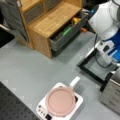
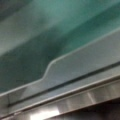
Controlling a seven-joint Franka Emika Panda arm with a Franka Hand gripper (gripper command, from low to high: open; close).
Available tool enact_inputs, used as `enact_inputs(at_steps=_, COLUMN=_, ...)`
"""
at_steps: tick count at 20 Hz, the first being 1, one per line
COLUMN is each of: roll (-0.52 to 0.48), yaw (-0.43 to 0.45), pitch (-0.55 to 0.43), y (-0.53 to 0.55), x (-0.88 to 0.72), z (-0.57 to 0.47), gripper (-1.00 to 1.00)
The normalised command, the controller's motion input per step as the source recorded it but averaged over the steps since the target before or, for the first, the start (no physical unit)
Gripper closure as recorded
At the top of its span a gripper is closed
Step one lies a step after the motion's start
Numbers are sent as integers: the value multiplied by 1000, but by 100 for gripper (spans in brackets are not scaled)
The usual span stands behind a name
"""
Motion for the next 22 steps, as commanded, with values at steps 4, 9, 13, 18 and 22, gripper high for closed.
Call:
enact_inputs(at_steps=4, roll=74, yaw=-17, pitch=-74, y=167, x=36, z=-63, gripper=-100)
enact_inputs(at_steps=9, roll=73, yaw=-50, pitch=-80, y=150, x=38, z=-100, gripper=-100)
enact_inputs(at_steps=13, roll=83, yaw=-55, pitch=-64, y=88, x=31, z=-110, gripper=-100)
enact_inputs(at_steps=18, roll=104, yaw=-55, pitch=-54, y=42, x=26, z=-75, gripper=100)
enact_inputs(at_steps=22, roll=99, yaw=-49, pitch=-56, y=-17, x=26, z=-52, gripper=100)
